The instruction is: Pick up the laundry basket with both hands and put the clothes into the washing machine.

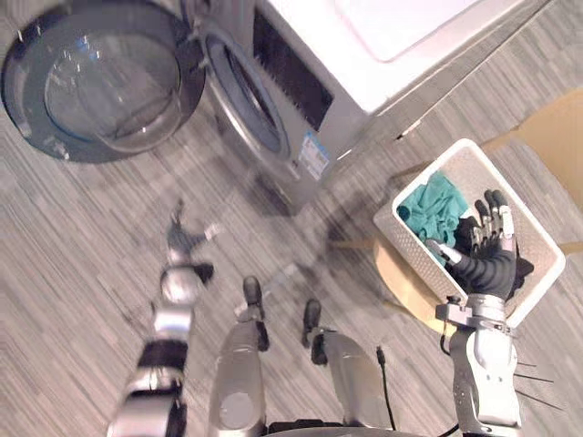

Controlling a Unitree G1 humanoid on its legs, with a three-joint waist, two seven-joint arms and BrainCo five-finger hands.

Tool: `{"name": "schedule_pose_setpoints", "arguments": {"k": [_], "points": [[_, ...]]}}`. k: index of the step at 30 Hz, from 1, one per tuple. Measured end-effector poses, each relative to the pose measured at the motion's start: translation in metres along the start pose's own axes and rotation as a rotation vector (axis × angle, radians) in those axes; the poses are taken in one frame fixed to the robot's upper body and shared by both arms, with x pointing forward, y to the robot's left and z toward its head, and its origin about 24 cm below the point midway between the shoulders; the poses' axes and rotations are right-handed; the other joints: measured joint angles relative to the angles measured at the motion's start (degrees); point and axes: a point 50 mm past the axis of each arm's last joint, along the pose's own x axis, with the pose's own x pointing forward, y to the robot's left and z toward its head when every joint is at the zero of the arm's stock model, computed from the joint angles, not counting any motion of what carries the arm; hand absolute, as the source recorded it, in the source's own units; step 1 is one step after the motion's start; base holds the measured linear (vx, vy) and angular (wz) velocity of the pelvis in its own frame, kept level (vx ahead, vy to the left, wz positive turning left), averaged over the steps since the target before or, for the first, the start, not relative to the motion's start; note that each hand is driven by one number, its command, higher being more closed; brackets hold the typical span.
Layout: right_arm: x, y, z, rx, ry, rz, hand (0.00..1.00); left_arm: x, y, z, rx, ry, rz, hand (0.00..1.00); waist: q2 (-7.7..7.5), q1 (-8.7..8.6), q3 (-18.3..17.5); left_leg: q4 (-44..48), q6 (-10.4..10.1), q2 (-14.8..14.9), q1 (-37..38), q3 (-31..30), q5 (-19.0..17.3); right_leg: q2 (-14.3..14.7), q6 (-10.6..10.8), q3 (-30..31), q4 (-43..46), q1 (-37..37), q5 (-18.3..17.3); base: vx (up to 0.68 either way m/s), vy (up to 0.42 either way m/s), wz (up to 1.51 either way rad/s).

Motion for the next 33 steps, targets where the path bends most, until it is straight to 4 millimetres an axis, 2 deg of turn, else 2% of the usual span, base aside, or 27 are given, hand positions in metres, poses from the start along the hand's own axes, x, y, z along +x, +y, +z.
{"name": "schedule_pose_setpoints", "arguments": {"k": [1,2,3,4,5,6,7,8,9,10,11,12,13,14,15,16,17,18,19,20,21,22,23,25,27,30,33], "points": [[0.000,-0.003,-0.011,-0.024,0.049,-0.015,0.00,-0.010,-0.001,-0.021,-0.007,0.074,-0.014,0.00,0.46,-0.59,-0.2,0.6,0.2,0.5,2.3,3.0,-1.8,-4.0,-1.0,-7.0,0.7,1.0,-0.6,0.04,0.088,-1.03],[0.000,-0.005,-0.019,-0.046,0.089,-0.019,0.00,-0.018,-0.001,-0.035,-0.019,0.125,-0.016,0.00,1.01,-1.02,-0.6,1.5,0.1,1.4,3.5,4.9,-3.2,-6.7,-1.3,-13.7,0.8,2.4,-0.6,0.05,0.108,-1.24],[-0.002,-0.007,-0.027,-0.068,0.128,-0.023,0.00,-0.029,-0.001,-0.054,-0.026,0.195,-0.014,0.00,1.91,-1.22,-1.7,3.0,-0.8,2.7,4.5,6.7,-5.3,-9.7,-1.4,-21.6,0.5,4.4,-0.5,0.06,0.064,-1.00],[-0.003,-0.008,-0.030,-0.077,0.142,-0.024,0.00,-0.034,0.000,-0.062,-0.031,0.227,-0.012,0.00,2.14,-1.20,-2.0,3.4,-1.4,3.3,5.4,7.9,-6.1,-10.6,-1.4,-24.3,0.2,5.3,-0.5,0.12,0.041,-1.08],[-0.005,-0.009,-0.035,-0.092,0.165,-0.021,0.00,-0.041,0.001,-0.075,-0.031,0.277,-0.021,0.00,2.37,-1.35,-2.6,4.0,-2.0,4.3,6.9,9.6,-6.9,-10.5,0.6,-24.7,-0.9,6.5,0.6,0.17,-0.027,-1.00],[-0.009,-0.012,-0.040,-0.110,0.190,-0.025,0.00,-0.048,-0.002,-0.085,-0.033,0.323,-0.037,0.00,3.10,-1.60,-3.7,5.2,-3.0,5.7,8.0,11.3,-7.5,-9.3,1.4,-23.0,-1.6,6.9,1.0,0.18,-0.048,-0.95],[-0.010,-0.013,-0.041,-0.116,0.197,-0.027,0.00,-0.051,-0.004,-0.089,-0.036,0.342,-0.043,0.00,3.35,-1.60,-4.2,6.0,-3.3,6.4,8.6,12.2,-7.9,-8.8,1.7,-22.4,-1.6,7.0,0.8,0.22,-0.087,-0.82],[-0.014,-0.014,-0.043,-0.128,0.210,-0.024,0.00,-0.055,-0.007,-0.094,-0.043,0.364,-0.061,0.00,3.82,-1.66,-4.8,9.3,-3.6,8.3,9.1,12.7,-8.2,-8.1,1.8,-21.7,-1.7,7.7,0.3,0.24,-0.107,-0.79],[-0.016,-0.015,-0.046,-0.138,0.225,-0.021,0.00,-0.059,-0.012,-0.097,-0.052,0.380,-0.071,0.00,4.07,-1.57,-4.7,16.1,-3.5,11.2,8.7,11.6,-8.1,-7.2,1.9,-20.9,-2.0,9.5,0.1,0.24,-0.121,-0.79],[-0.017,-0.016,-0.046,-0.146,0.230,-0.020,0.00,-0.062,-0.014,-0.099,-0.058,0.389,-0.076,0.00,4.40,-1.59,-4.7,19.6,-3.1,12.8,8.4,10.3,-7.9,-6.5,1.9,-20.9,-1.9,10.6,0.1,0.20,-0.129,-0.83],[-0.020,-0.019,-0.048,-0.168,0.238,-0.017,0.00,-0.065,-0.016,-0.101,-0.082,0.400,-0.075,0.00,5.29,-1.51,-5.3,25.6,-1.2,14.9,8.0,7.1,-6.7,-5.4,1.8,-20.2,-1.5,12.4,0.1,0.19,-0.096,-0.81],[-0.021,-0.021,-0.048,-0.187,0.238,-0.007,0.00,-0.065,-0.016,-0.101,-0.090,0.397,-0.078,0.00,5.19,-1.41,-5.6,29.7,1.1,14.7,7.0,2.6,-3.1,-5.1,1.4,-18.8,-1.7,14.2,-0.2,0.20,-0.083,-0.75],[-0.021,-0.020,-0.048,-0.200,0.235,0.003,0.00,-0.065,-0.015,-0.101,-0.092,0.390,-0.082,0.00,4.86,-1.39,-5.6,32.3,1.4,14.4,5.6,0.4,-0.3,-5.3,1.2,-17.7,-2.4,15.3,-0.2,0.26,-0.050,-0.71],[-0.020,-0.019,-0.047,-0.226,0.231,0.023,0.00,-0.065,-0.016,-0.100,-0.100,0.384,-0.086,0.00,4.14,-1.26,-5.5,36.0,0.4,13.0,2.7,-3.2,0.5,-5.7,1.0,-15.6,-3.7,16.0,-0.4,0.32,-0.009,-0.74],[-0.016,-0.019,-0.046,-0.250,0.226,0.032,0.00,-0.064,-0.019,-0.097,-0.100,0.370,-0.098,0.00,4.36,-1.19,-5.6,35.5,-2.0,10.1,0.7,-6.3,-4.6,-6.3,0.9,-13.5,-4.2,16.0,-0.4,0.31,0.021,-0.77],[-0.014,-0.020,-0.046,-0.271,0.224,0.037,0.00,-0.064,-0.019,-0.097,-0.101,0.365,-0.099,0.00,4.35,-1.06,-5.5,34.1,-2.5,8.5,0.0,-7.4,-6.2,-6.7,1.0,-12.7,-4.4,16.1,-0.4,0.26,0.085,-0.75],[-0.012,-0.021,-0.049,-0.294,0.231,0.046,0.00,-0.063,-0.019,-0.096,-0.100,0.358,-0.098,0.00,4.21,-0.46,-5.5,29.2,-3.2,5.4,-1.0,-8.9,-7.9,-7.5,1.0,-11.2,-4.5,16.4,-0.3,0.12,0.063,-0.54],[-0.012,-0.022,-0.051,-0.311,0.239,0.052,0.00,-0.063,-0.019,-0.096,-0.100,0.358,-0.098,0.00,4.18,-0.09,-5.4,26.1,-3.2,4.1,-1.1,-9.6,-7.9,-7.7,1.1,-10.7,-4.6,16.8,-0.3,0.21,0.152,-0.59],[-0.011,-0.023,-0.055,-0.360,0.250,0.077,0.00,-0.063,-0.019,-0.096,-0.098,0.360,-0.098,0.00,4.29,0.37,-5.4,17.8,-3.5,1.2,-1.2,-12.0,-7.5,-8.0,1.4,-10.2,-4.7,17.8,-0.2,0.17,0.149,-0.42],[-0.008,-0.023,-0.056,-0.402,0.246,0.106,0.00,-0.063,-0.019,-0.097,-0.096,0.366,-0.100,0.00,4.94,0.44,-5.5,10.1,-4.6,-0.7,-0.7,-14.0,-4.3,-7.6,2.0,-9.9,-4.7,18.4,-0.1,0.31,0.297,-0.56],[-0.001,-0.019,-0.055,-0.459,0.223,0.143,0.00,-0.066,-0.019,-0.101,-0.084,0.381,-0.107,0.00,6.20,0.85,-5.3,5.7,-1.3,-1.3,0.0,-15.4,1.6,-6.3,3.6,-8.8,-4.5,18.9,-0.7,0.21,0.209,-0.30],[0.003,-0.014,-0.054,-0.481,0.209,0.167,0.00,-0.063,-0.013,-0.102,-0.065,0.382,-0.099,0.00,4.30,0.39,-4.9,6.1,-1.4,-2.5,-0.1,-15.5,1.7,-7.8,4.3,-8.5,-4.5,18.7,-0.7,0.23,0.203,-0.09],[0.009,-0.011,-0.050,-0.518,0.176,0.192,0.00,-0.059,-0.007,-0.101,-0.049,0.370,-0.093,0.00,3.08,0.40,-4.2,5.9,-1.4,-3.6,-0.7,-15.5,1.6,-8.9,5.2,-8.5,-4.7,18.2,0.0,0.15,0.121,0.17],[0.021,-0.006,-0.044,-0.563,0.132,0.222,0.00,-0.057,-0.005,-0.100,-0.040,0.368,-0.091,0.00,2.48,0.69,-3.5,5.7,-1.3,-4.5,-1.3,-15.4,1.6,-9.9,6.0,-8.3,-4.6,17.4,0.8,0.13,0.149,0.08],[0.044,0.010,-0.040,-0.662,0.071,0.321,0.00,-0.058,-0.006,-0.104,-0.012,0.385,-0.112,0.00,3.08,2.28,-2.3,5.2,-0.6,-4.8,-1.6,-14.8,1.6,-10.3,5.6,-7.0,-3.4,15.5,1.8,0.05,0.150,-0.12],[0.070,0.034,-0.031,-0.749,-0.002,0.408,0.00,-0.057,-0.009,-0.102,-0.013,0.378,-0.118,0.00,4.29,3.62,-0.9,3.5,0.6,-4.9,-2.9,-14.9,2.4,-10.1,5.5,-7.1,-3.8,13.7,2.0,-0.04,0.061,-0.03],[0.090,0.054,-0.024,-0.828,-0.047,0.461,0.00,-0.057,-0.011,-0.101,-0.014,0.373,-0.123,0.00,5.09,3.72,1.8,1.0,0.8,-5.6,-3.7,-15.9,4.6,-9.9,5.5,-7.3,-4.4,12.6,2.0,-0.11,0.013,0.09]]}}
